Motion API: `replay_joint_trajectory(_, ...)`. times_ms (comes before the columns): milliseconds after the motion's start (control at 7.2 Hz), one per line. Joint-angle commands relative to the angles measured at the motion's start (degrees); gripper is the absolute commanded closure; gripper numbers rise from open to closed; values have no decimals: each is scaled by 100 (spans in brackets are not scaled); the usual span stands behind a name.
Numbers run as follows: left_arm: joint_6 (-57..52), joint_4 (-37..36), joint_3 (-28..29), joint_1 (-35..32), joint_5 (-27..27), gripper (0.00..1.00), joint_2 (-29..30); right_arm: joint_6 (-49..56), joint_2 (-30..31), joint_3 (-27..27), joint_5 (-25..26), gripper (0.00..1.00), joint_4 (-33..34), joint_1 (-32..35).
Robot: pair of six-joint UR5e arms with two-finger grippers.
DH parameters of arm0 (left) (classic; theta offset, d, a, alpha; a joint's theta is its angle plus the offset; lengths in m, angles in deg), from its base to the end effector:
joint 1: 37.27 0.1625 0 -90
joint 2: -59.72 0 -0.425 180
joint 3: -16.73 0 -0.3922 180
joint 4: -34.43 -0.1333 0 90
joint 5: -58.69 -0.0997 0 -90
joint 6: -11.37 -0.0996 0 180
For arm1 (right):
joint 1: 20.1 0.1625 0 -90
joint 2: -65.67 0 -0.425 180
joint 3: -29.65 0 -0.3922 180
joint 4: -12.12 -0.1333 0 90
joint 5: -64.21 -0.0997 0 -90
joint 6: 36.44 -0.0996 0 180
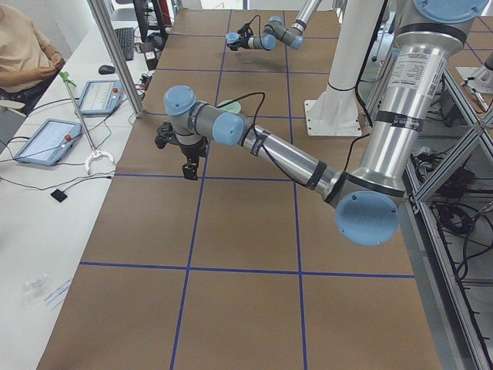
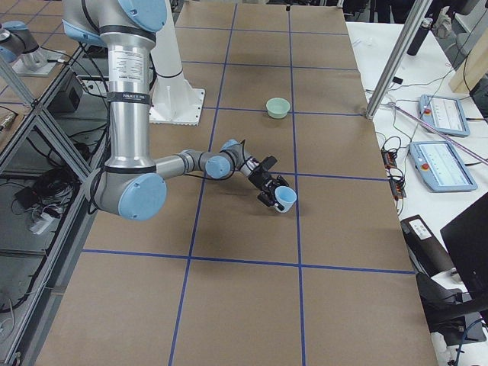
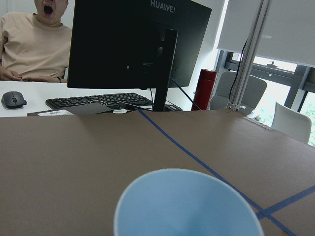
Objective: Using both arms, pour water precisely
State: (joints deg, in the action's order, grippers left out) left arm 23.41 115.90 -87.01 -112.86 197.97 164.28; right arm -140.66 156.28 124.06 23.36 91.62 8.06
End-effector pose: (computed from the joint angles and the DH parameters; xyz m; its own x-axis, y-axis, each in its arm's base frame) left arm 0.0853 -0.5645 0.4153 0.6044 0.2115 -0.7681 -0.1105 0.9771 0.1820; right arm -0.3419 -0.4197 0.6000 0.7118 0.5633 0.4195 -0.6688 0.3612 0.6499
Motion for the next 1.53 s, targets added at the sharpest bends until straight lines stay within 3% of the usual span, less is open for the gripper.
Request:
replay_joint_trajectory(0,0,0,21,0,-7,0,21,-317,-87,-212,7,47,-4,-127)
replay_joint_trajectory(139,0,0,21,0,2,0,29,-283,-87,-169,-1,0,-4,-118)
replay_joint_trajectory(556,0,0,30,0,2,0,38,-317,-78,-160,7,0,-13,-118)
replay_joint_trajectory(973,9,0,30,0,2,0,56,-344,-17,375,-54,0,-4,-284)
replay_joint_trajectory(1390,17,-9,3,0,2,0,65,-730,149,394,-124,0,-4,-600)
